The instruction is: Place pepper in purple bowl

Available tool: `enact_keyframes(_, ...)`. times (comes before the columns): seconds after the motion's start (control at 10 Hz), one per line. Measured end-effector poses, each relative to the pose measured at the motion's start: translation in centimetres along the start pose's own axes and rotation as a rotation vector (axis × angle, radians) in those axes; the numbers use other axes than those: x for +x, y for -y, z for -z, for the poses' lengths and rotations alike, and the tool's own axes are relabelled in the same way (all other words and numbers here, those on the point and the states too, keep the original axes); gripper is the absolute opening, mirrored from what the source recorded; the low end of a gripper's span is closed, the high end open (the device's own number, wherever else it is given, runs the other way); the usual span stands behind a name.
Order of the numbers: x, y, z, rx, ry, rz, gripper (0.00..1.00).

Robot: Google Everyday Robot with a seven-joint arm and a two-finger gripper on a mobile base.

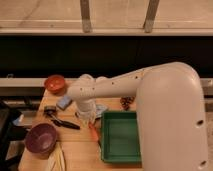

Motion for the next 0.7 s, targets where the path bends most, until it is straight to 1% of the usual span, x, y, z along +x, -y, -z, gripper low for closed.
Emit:
enact_keyframes(0.1,-1.0,0.3,2.1,0.0,0.057,0.026,0.0)
enact_keyframes(0.2,-1.9,0.1,3.4,0.008,0.088,0.052,0.0)
enact_keyframes(0.3,-3.5,-0.8,4.9,0.02,0.127,0.098,0.0)
enact_keyframes(0.5,-6.6,-2.8,6.9,0.035,0.177,0.183,0.0)
enact_keyframes(0.6,-8.6,-4.6,8.3,0.037,0.21,0.254,0.0)
enact_keyframes(0.7,-10.1,-6.2,9.6,0.028,0.247,0.314,0.0)
